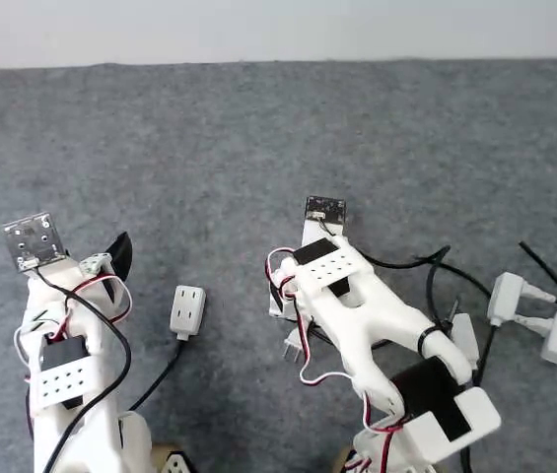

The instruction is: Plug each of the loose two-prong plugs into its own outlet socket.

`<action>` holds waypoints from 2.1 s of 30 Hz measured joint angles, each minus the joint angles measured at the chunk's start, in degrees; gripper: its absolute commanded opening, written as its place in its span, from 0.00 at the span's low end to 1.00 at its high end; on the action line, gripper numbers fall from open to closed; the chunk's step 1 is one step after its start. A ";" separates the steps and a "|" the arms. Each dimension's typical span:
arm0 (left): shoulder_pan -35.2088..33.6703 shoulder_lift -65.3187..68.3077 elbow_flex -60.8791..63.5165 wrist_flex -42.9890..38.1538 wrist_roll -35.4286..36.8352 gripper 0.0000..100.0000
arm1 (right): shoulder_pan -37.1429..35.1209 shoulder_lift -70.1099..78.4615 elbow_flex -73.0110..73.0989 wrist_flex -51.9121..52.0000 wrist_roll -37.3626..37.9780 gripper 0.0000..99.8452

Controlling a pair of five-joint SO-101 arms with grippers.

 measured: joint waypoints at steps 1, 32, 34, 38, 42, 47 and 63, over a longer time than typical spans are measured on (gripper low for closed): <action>0.00 0.00 0.00 0.00 0.00 0.31 | 0.09 0.00 0.00 0.00 0.00 0.09; 3.96 16.44 -11.25 9.58 -2.29 0.31 | -1.76 -23.74 0.79 5.71 19.87 0.01; 4.75 23.47 -15.91 12.04 -2.55 0.31 | -2.29 -31.03 2.73 5.71 24.44 0.01; 5.10 35.87 -26.64 20.22 -3.34 0.31 | -5.80 -44.57 7.56 5.63 37.63 0.01; 5.45 41.23 -32.62 28.57 -12.22 0.31 | -11.96 -55.12 12.48 2.37 43.96 0.01; 8.70 41.58 -33.41 33.14 -22.59 0.31 | -19.87 -58.11 14.15 -3.34 44.84 0.01; 19.08 17.41 -11.43 30.86 -38.42 0.26 | -21.19 -43.25 14.15 -12.48 42.37 0.01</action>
